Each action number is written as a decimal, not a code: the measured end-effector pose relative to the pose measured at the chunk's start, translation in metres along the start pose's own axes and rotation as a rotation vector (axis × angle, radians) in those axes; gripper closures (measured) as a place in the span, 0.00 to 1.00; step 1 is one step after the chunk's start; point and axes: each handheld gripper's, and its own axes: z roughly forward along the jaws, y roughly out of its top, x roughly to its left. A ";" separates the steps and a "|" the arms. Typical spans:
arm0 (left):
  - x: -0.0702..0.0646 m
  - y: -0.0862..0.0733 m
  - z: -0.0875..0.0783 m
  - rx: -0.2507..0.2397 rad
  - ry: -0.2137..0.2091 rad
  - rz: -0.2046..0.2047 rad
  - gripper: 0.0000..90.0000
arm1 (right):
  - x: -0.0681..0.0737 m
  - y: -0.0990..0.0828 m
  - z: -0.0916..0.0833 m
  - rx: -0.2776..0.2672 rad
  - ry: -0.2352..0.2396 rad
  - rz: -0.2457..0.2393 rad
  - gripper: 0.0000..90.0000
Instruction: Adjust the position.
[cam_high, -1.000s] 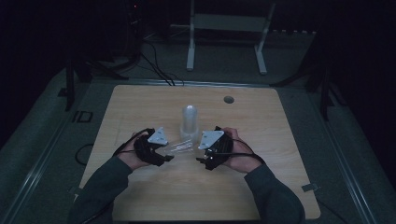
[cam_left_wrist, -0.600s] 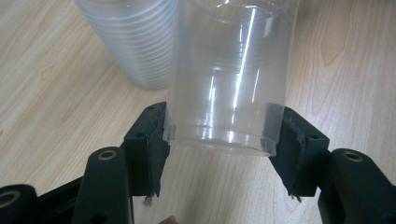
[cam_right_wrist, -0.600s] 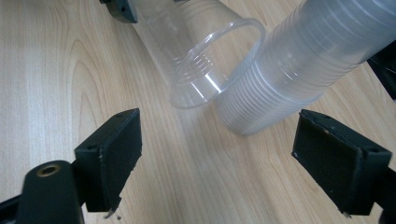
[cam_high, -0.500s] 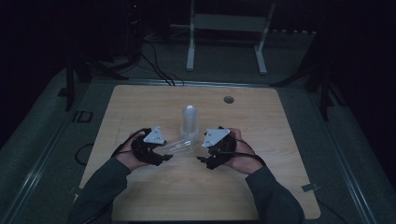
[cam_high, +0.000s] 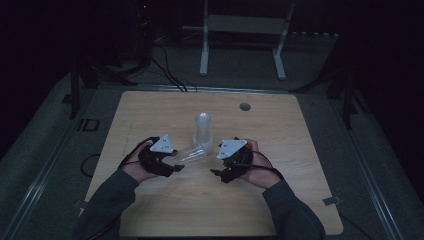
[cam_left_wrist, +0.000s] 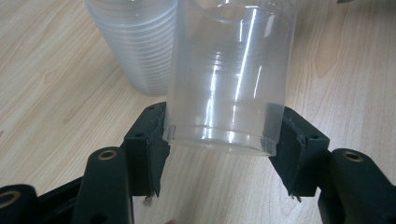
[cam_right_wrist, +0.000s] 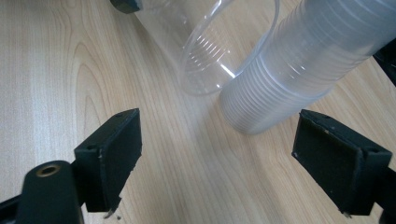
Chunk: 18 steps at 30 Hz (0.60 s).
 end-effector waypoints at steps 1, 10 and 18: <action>0.000 0.000 0.000 -0.004 -0.002 -0.001 0.46 | 0.000 -0.001 0.000 0.000 0.001 0.003 0.17; 0.001 -0.001 -0.004 -0.042 -0.013 -0.021 0.46 | -0.002 -0.004 -0.001 -0.011 -0.001 0.024 0.18; 0.000 -0.002 -0.007 -0.095 -0.037 -0.040 0.46 | -0.004 -0.005 0.001 -0.014 -0.005 0.054 0.18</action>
